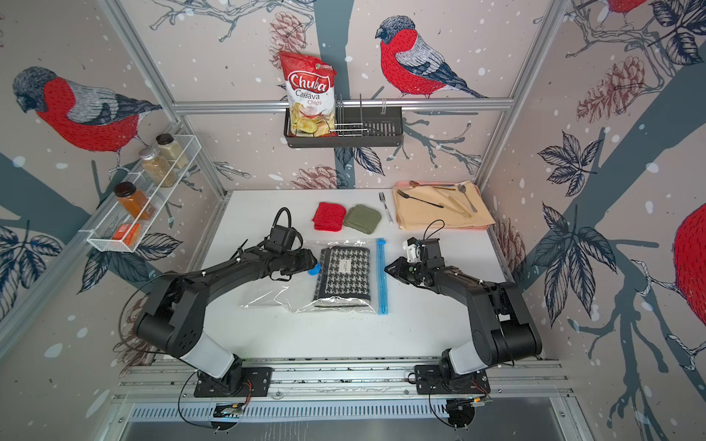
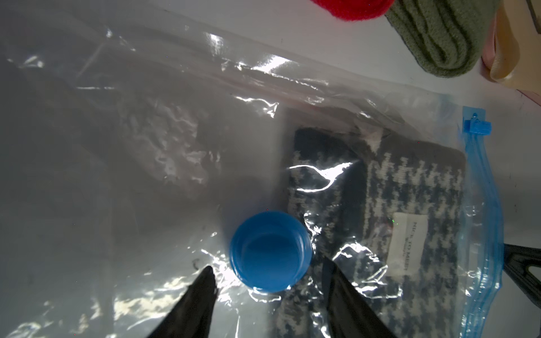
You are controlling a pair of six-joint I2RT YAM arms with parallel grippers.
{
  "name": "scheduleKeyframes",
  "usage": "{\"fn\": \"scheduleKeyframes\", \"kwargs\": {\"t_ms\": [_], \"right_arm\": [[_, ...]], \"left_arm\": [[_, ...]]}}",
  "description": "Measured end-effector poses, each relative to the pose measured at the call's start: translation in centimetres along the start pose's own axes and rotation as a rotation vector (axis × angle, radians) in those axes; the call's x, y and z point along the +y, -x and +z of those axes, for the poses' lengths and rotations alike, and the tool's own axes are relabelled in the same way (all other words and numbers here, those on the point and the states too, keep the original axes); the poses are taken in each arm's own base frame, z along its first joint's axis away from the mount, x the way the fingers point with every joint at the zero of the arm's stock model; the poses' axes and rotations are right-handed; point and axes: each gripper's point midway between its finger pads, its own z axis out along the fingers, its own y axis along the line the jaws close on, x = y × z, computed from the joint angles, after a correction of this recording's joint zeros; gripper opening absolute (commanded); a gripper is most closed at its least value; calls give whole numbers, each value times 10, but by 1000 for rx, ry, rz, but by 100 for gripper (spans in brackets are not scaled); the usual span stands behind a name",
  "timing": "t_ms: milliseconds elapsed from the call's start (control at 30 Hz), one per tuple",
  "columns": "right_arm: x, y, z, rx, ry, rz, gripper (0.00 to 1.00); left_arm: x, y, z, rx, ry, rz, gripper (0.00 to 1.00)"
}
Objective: Take the scarf out of the vacuum bag
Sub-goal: Take out the scarf from the vacuum bag.
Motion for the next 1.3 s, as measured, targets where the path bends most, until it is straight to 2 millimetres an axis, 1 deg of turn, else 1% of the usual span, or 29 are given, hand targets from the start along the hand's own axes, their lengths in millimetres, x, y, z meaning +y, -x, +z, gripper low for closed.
{"fn": "scheduleKeyframes", "kwargs": {"t_ms": [200,300,467,733,833,1100,1300], "right_arm": [[-2,0,0,1,-7,3,27],[-2,0,0,1,-7,3,27],[-4,-2,2,8,-11,9,27],[-7,-4,4,18,-16,16,27],[-7,-4,6,22,-16,16,27],[-8,-7,10,37,-17,17,27],[-2,-4,21,52,-3,-3,27]], "left_arm": [[2,-9,13,33,15,-8,60],[4,-9,14,33,23,-10,59],[3,-8,15,27,18,-10,52],[2,-7,18,19,10,-9,49],[2,-9,19,27,6,-10,41],[1,-11,21,37,-5,-10,28],[3,-15,23,40,-5,-10,20]]}}
